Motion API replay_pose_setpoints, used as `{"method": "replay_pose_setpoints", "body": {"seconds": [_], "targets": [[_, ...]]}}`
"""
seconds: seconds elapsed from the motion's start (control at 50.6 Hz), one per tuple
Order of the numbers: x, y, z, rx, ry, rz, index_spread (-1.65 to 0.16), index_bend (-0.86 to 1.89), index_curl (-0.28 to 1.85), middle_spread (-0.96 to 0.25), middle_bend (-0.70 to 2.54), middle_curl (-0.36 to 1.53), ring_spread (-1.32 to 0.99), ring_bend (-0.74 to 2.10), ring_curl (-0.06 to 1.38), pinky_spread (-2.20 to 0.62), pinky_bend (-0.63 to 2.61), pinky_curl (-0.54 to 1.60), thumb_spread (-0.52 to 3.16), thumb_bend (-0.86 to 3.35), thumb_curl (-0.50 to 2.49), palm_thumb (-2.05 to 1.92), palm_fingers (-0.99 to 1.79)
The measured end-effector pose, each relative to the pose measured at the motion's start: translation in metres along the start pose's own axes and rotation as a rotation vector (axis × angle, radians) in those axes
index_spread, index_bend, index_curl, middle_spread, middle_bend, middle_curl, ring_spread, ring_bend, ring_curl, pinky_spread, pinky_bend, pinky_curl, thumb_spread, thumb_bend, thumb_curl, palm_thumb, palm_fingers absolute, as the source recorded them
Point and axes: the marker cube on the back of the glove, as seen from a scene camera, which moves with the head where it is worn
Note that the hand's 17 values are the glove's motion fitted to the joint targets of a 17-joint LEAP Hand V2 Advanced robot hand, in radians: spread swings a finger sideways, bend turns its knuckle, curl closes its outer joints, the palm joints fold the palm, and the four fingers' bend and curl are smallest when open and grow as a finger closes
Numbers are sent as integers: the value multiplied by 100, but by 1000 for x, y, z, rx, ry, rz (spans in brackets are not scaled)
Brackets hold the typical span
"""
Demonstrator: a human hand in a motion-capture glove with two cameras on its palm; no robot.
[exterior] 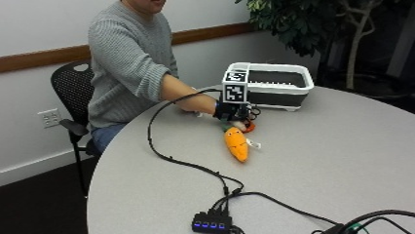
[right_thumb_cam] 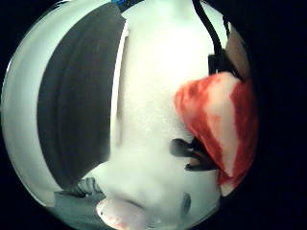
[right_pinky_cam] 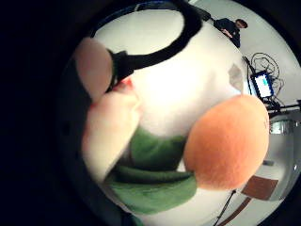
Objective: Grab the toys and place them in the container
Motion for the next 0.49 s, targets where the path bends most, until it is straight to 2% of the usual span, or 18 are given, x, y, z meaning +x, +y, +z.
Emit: {"method": "replay_pose_setpoints", "body": {"seconds": [0.119,0.297,0.395,0.494], "targets": [[2,-5,-58,59,-94,-26,-41,50,56,-30,74,53,-53,73,39,-25,53,29,124,27,61,64,89],[1,-8,-163,216,-150,-10,-40,65,72,-32,88,66,-64,84,49,-33,57,35,111,25,73,65,82],[-16,-12,-179,213,-146,-47,-40,71,79,-32,93,72,-67,88,54,-35,62,38,104,25,79,64,77],[-86,-31,-166,160,-151,-157,-40,75,85,-32,97,78,-70,92,58,-36,66,40,98,24,86,63,71]]}}
